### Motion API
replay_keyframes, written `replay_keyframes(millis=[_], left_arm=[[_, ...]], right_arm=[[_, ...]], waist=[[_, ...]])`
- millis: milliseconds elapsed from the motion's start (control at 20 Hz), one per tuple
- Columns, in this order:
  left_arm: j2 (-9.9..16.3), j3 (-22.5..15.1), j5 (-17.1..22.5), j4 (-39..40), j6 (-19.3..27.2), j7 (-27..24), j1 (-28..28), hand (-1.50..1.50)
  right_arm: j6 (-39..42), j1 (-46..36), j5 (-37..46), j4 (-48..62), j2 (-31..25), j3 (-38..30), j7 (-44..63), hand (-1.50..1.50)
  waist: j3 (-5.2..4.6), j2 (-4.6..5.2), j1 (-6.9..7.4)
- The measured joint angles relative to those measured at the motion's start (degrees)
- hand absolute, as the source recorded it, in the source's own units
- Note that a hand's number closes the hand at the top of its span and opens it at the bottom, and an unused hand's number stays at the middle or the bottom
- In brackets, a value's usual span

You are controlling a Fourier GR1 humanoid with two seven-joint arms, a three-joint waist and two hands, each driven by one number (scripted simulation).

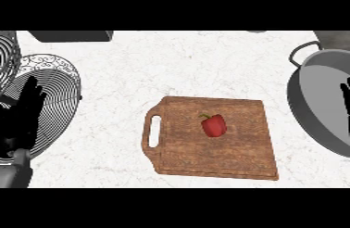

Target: Pick the bell pepper from the cutting board and place it in the pot

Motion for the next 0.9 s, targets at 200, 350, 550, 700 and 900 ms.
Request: replay_keyframes(millis=[200,350,550,700,900], left_arm=[[-0.90,-1.42,-0.04,-1.62,-1.02,0.04,-3.78,0.00],[-1.59,-2.76,0.24,-3.19,-2.39,-0.77,-6.56,0.00],[-3.60,-4.25,1.48,-3.96,-3.67,-0.66,-8.32,0.00],[-4.41,-4.68,1.51,-4.98,-3.99,-1.54,-8.09,0.00],[-4.31,-4.30,1.62,-6.93,-3.86,0.13,-8.28,0.00]], right_arm=[[5.45,-7.14,3.51,-0.05,-1.47,4.70,-1.53,1.50],[10.59,-13.58,9.44,-2.09,-5.88,9.19,-3.96,1.50],[13.18,-20.57,18.87,2.80,-6.80,14.68,-10.70,-1.50],[16.69,-24.26,21.27,8.66,-4.05,17.12,-18.98,-1.50],[21.47,-30.38,24.35,15.57,-1.70,18.83,-27.10,-1.50]], waist=[[0.34,-0.31,2.70],[-0.10,-0.52,5.63],[0.10,0.08,6.83],[0.38,-0.04,6.19],[0.52,-0.44,4.81]])
